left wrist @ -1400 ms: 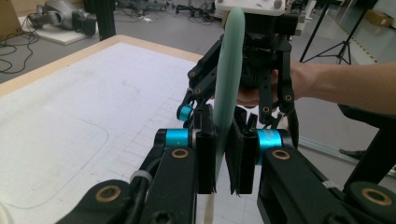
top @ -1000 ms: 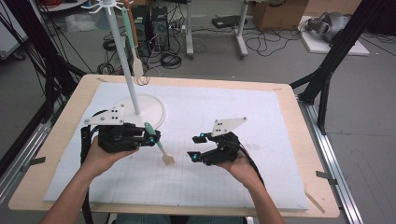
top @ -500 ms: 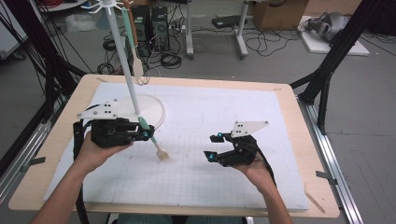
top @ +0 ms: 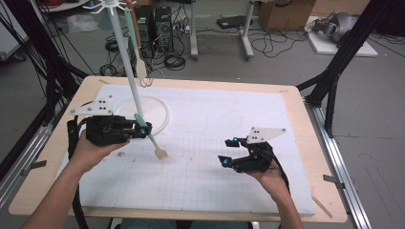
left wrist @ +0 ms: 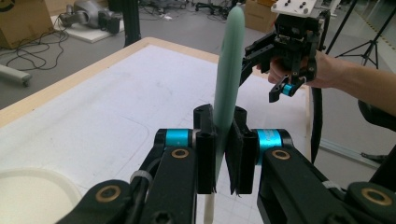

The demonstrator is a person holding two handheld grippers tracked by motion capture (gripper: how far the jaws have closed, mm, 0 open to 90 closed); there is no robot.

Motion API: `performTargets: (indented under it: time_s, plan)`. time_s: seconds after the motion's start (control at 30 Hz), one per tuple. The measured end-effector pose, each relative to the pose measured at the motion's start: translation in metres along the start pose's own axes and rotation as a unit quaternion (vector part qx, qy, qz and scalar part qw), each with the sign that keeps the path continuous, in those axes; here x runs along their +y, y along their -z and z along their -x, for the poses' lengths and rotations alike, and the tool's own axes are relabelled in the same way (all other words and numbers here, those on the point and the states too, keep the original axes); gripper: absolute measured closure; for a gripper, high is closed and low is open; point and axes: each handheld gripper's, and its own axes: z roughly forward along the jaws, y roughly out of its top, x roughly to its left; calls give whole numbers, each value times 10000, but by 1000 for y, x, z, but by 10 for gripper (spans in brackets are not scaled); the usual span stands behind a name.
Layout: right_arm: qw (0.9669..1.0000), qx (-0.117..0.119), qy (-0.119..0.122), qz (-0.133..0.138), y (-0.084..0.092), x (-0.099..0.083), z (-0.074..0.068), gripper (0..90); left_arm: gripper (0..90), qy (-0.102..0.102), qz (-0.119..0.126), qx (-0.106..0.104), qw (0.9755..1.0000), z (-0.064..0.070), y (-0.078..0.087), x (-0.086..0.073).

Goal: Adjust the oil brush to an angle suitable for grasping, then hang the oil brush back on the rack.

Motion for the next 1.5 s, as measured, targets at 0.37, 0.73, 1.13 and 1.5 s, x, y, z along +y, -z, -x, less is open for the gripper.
performTargets:
  time_s: [0.37,0.73,1.13,1.5]
  plan:
    - [9999,-137,-12,-3,2,-3,3,329,827,20,-15,112,9999,-8,10,9]
    - [9997,-211,-90,-49,2,-8,7,319,827,44,-35,190,9998,-21,17,24]
    - [9995,-266,-101,-157,0,-13,13,302,828,32,-107,324,9994,-35,24,43]
    - [9987,-427,-243,-92,7,-19,21,277,827,39,-150,383,9991,-45,31,57]
